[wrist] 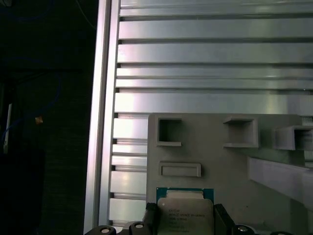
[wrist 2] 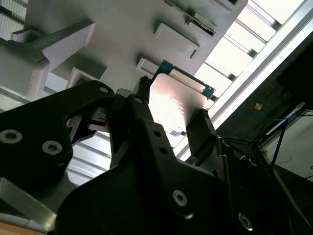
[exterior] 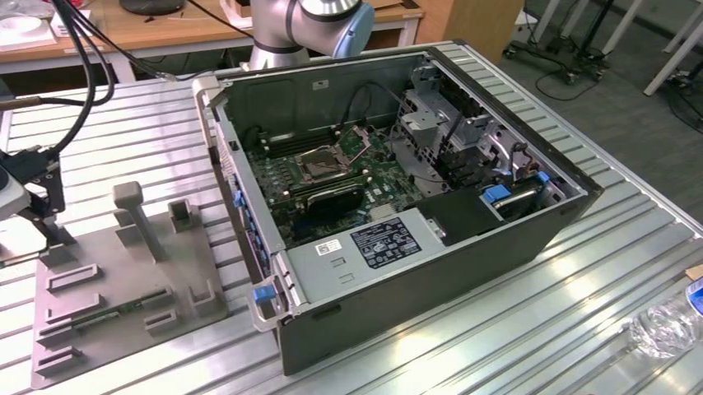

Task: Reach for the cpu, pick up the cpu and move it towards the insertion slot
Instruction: 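Pick up the cpu and move it towards the insertion slot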

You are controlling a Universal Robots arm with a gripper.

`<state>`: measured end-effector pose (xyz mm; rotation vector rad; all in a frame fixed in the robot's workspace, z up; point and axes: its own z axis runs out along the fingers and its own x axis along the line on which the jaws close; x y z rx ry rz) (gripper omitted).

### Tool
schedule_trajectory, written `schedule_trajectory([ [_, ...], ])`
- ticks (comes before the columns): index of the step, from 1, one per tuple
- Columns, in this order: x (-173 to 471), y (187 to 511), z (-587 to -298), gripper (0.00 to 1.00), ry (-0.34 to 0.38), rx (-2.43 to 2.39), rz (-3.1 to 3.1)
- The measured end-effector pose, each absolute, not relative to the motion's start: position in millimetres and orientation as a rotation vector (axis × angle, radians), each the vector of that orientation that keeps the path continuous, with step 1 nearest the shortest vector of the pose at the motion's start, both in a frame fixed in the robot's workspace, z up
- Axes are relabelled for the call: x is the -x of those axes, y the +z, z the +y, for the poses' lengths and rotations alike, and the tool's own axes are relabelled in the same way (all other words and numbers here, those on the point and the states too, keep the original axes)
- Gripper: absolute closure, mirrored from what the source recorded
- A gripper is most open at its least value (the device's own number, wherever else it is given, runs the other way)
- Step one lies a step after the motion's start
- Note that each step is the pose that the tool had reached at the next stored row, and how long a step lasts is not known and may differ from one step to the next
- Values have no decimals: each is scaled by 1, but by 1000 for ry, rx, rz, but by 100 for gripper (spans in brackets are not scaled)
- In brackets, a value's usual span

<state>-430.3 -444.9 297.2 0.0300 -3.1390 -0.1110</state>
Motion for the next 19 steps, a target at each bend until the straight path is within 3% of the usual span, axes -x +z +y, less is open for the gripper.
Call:
schedule_trajectory([
  [19,430,305,-445,46,-111,-30,-3139],
])
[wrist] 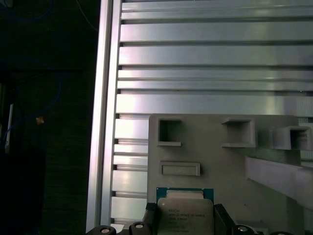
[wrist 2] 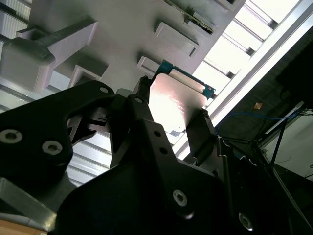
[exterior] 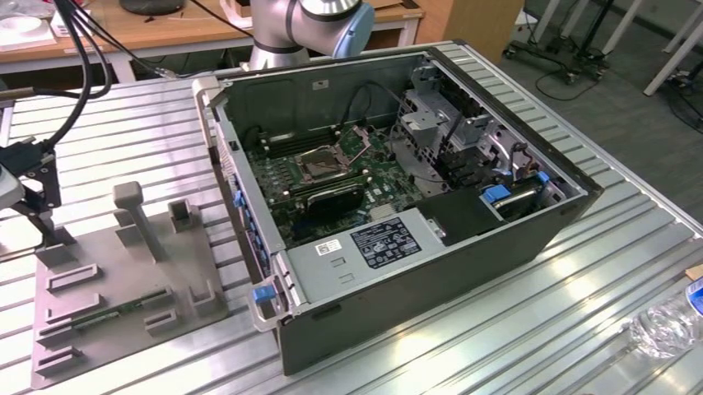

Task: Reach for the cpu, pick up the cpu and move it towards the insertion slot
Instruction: 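Pick up the cpu and move it towards the insertion slot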

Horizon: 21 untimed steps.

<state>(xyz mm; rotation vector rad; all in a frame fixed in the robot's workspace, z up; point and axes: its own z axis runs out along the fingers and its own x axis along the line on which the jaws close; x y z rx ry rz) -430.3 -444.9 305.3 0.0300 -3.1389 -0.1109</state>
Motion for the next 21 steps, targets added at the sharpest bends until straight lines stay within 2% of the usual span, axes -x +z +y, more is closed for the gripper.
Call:
schedule_trajectory([
  [21,430,311,-445,46,-111,-30,-3139],
])
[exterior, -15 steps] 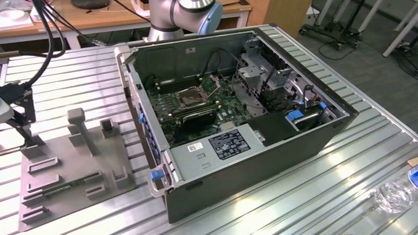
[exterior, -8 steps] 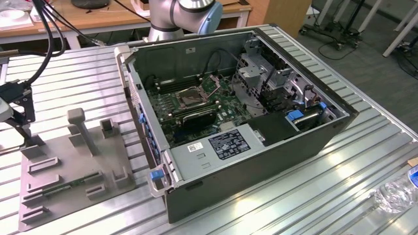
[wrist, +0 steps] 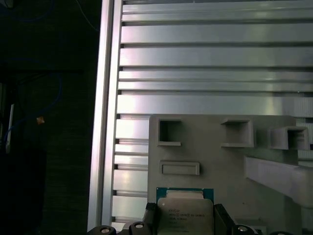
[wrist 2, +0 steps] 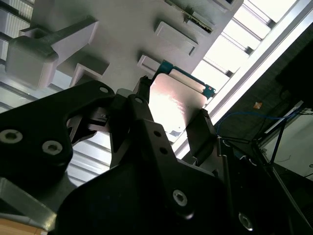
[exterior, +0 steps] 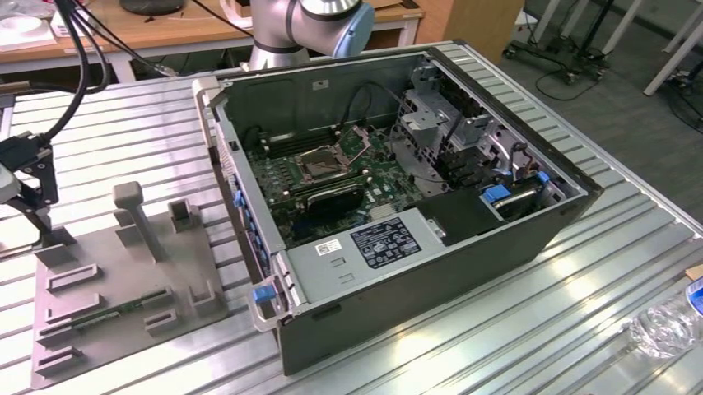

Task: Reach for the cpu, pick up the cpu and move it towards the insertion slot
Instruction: 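Pick up the cpu and move it towards the insertion slot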

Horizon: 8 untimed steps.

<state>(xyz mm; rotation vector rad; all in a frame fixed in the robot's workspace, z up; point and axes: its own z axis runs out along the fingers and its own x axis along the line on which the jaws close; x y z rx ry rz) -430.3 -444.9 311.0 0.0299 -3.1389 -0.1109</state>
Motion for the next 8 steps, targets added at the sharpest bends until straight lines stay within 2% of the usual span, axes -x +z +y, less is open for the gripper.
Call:
schedule_trajectory([
  [8,430,316,-445,46,-111,-30,-3139],
])
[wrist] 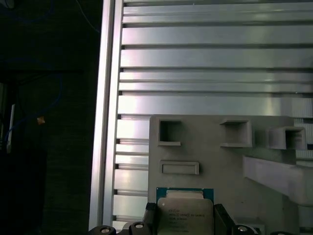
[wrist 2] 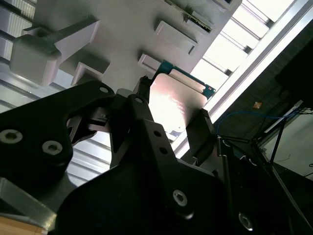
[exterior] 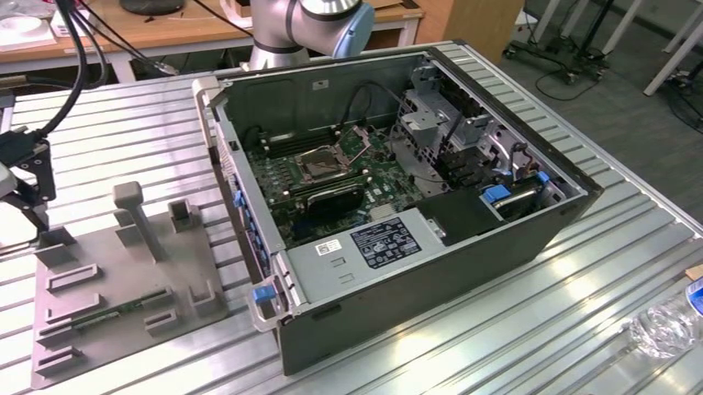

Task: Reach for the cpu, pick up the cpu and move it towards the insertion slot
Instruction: 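Pick up the cpu and move it towards the insertion slot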

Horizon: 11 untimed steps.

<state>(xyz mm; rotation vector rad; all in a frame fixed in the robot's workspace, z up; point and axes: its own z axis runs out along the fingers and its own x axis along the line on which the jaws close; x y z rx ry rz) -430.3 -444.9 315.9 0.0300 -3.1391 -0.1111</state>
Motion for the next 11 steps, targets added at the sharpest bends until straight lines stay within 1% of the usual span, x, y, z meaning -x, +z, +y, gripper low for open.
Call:
schedule_trajectory([
  [11,430,318,-445,46,-111,-30,-3139],
])
